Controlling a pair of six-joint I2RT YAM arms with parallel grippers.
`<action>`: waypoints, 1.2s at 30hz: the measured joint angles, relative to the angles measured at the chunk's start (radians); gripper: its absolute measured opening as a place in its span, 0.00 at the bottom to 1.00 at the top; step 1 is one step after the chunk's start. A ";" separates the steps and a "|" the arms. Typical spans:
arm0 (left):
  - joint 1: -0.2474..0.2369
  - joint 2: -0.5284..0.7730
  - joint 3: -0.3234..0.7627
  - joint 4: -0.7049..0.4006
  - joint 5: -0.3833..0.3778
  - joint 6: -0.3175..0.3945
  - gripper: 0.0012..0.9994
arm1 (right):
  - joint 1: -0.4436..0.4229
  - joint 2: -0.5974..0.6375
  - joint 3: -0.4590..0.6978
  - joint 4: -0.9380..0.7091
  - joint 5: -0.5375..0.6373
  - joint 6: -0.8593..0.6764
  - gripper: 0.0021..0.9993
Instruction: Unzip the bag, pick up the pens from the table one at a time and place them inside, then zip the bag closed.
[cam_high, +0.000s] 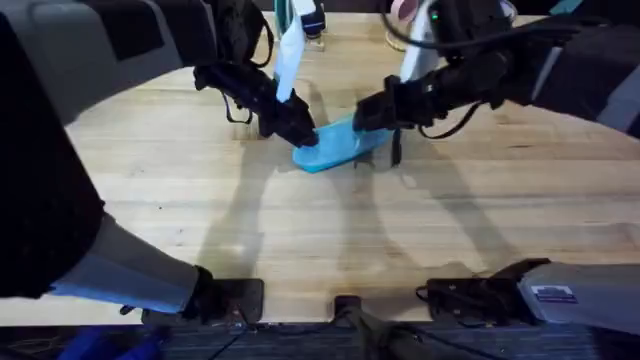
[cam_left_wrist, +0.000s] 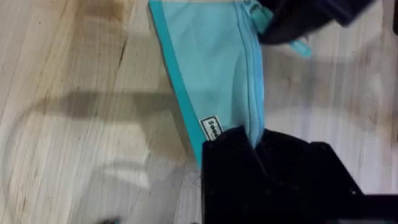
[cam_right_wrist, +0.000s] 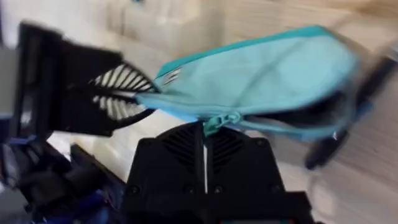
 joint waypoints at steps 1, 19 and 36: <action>0.000 0.000 0.000 0.000 0.000 0.000 0.04 | 0.021 0.000 0.006 0.000 -0.001 -0.022 0.03; 0.001 0.000 0.000 -0.012 -0.008 0.000 0.04 | 0.227 0.000 0.045 0.002 0.053 -0.417 0.03; 0.008 0.000 0.000 -0.007 -0.026 0.000 0.04 | 0.305 -0.012 0.062 0.003 0.019 -0.624 0.99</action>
